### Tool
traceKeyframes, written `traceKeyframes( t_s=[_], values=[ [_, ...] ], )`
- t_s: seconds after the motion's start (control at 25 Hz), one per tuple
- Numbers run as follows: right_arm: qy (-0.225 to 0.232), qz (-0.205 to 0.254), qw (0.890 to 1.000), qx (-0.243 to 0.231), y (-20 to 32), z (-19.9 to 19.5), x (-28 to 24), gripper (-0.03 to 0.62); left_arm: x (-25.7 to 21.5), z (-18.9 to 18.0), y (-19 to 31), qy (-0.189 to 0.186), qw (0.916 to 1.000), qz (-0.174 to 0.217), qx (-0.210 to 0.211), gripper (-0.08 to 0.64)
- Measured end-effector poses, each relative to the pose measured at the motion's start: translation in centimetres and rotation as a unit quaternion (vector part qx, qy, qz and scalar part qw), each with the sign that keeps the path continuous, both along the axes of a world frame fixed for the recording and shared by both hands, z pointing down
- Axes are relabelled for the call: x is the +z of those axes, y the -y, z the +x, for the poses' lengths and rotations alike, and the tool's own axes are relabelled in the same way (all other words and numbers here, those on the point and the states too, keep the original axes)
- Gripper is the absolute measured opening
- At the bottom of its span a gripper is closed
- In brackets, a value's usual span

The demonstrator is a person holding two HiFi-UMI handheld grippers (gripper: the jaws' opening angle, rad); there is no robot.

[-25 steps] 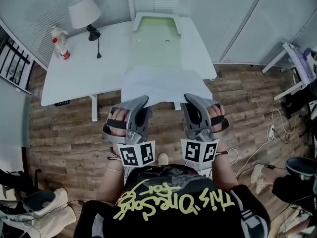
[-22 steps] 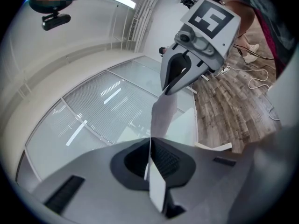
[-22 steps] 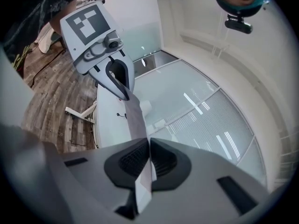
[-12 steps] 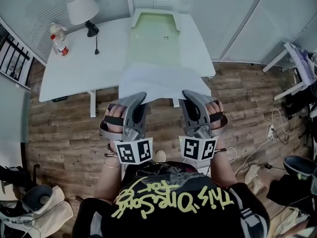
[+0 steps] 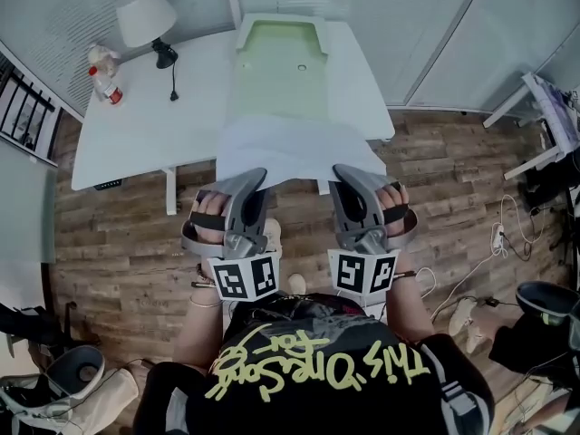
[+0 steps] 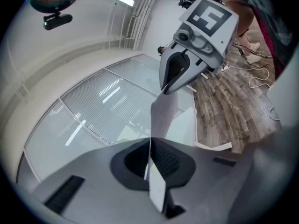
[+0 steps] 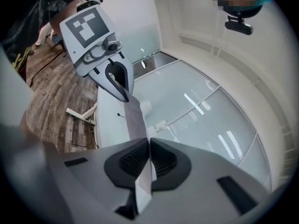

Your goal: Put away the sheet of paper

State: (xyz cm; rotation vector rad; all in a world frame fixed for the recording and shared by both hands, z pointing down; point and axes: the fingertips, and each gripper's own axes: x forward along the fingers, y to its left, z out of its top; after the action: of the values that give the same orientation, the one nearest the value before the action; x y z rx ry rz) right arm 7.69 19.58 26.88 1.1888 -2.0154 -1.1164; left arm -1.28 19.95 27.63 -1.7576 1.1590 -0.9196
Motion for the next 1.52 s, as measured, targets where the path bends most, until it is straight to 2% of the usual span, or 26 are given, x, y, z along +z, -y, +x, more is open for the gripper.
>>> traceKeyframes(
  t_s=[0.52, 1.04, 1.52],
  values=[
    [0.002, 0.003, 1.0, 0.004, 3.6, -0.4, 0.7, 0.009, 0.1, -0.4, 4.2, 0.001, 0.9999, 0.015, 0.008, 0.008],
    [0.0, 0.0, 1.0, 0.005, 8.8, -1.1, 0.8, 0.009, 0.5, -1.1, 9.3, 0.0, 0.9999, 0.002, 0.017, 0.008],
    [0.012, -0.024, 0.999, 0.02, 13.6, -1.0, 1.2, 0.009, 0.9, -1.0, 13.9, 0.0, 0.999, -0.026, 0.036, 0.008]
  ],
)
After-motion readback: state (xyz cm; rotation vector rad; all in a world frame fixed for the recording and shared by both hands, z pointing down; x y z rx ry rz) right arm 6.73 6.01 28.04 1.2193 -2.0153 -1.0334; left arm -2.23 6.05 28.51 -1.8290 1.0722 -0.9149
